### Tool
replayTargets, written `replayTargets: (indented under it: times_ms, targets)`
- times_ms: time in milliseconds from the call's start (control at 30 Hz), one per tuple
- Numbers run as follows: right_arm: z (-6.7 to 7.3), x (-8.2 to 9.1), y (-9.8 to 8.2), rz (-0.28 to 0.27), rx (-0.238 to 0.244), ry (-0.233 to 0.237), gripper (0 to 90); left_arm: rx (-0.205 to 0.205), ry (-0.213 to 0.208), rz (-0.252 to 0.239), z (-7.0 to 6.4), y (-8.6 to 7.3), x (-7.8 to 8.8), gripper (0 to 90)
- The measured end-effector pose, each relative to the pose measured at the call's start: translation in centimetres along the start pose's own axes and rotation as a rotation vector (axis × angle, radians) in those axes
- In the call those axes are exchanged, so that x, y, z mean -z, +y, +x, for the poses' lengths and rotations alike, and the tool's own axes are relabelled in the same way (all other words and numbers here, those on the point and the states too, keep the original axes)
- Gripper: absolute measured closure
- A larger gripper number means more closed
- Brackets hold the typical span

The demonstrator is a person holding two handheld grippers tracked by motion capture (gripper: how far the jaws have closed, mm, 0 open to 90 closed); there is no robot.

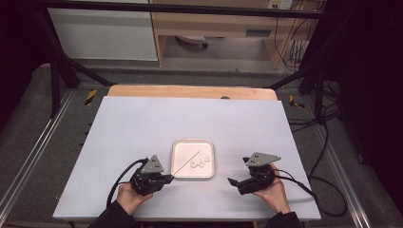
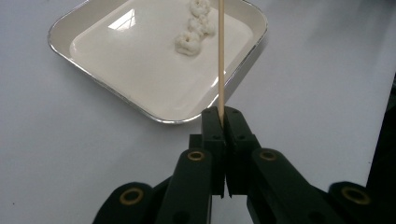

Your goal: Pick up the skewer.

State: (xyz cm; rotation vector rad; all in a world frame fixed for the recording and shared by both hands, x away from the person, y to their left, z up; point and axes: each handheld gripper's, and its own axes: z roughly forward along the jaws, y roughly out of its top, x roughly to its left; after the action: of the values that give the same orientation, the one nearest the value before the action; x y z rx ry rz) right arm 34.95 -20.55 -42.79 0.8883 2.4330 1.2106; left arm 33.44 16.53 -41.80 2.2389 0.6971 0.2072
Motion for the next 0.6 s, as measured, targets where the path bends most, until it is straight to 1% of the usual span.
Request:
replayTargets:
  times_ms: [67, 100, 167, 233, 300, 333, 400, 467, 500, 600]
  targets:
    - [0.0, -0.2, 0.1, -0.002, -0.006, 0.002, 3.3, 0.016, -0.003, -0.014, 0.2, -0.4, 0.0, 88.2]
    - [0.1, -0.5, 0.2, 0.009, -0.015, 0.002, 2.1, 0.020, -0.001, -0.019, 0.3, -0.6, 0.1, 88.2]
    - [0.2, -0.6, 0.3, 0.016, -0.015, 0.002, 1.9, 0.026, 0.006, -0.032, 0.4, -1.0, 0.2, 88.2]
    - [0.3, -0.8, 0.6, 0.020, -0.016, 0.003, 2.0, 0.043, 0.004, -0.046, 0.6, -1.4, 0.4, 88.1]
    - [0.5, -1.0, 0.8, 0.024, -0.017, 0.004, 2.0, 0.051, 0.004, -0.057, 0.7, -1.7, 0.5, 88.2]
    - [0.5, -1.0, 0.8, 0.023, -0.018, 0.007, 2.1, 0.053, 0.003, -0.059, 0.8, -1.8, 0.6, 88.2]
    - [0.6, -1.1, 1.0, 0.005, -0.040, 0.014, 2.2, 0.057, 0.002, -0.068, 0.8, -1.9, 0.6, 88.2]
    - [0.5, -1.3, 1.1, -0.009, -0.062, 0.023, 2.2, 0.056, 0.001, -0.064, 0.9, -2.0, 0.6, 88.1]
    - [0.5, -1.6, 1.3, -0.007, -0.067, 0.017, 1.9, 0.056, 0.002, -0.064, 0.9, -2.0, 0.6, 88.1]
    - [0.5, -1.9, 1.6, 0.000, -0.074, 0.018, 1.7, 0.051, 0.003, -0.068, 0.8, -2.1, 0.6, 88.1]
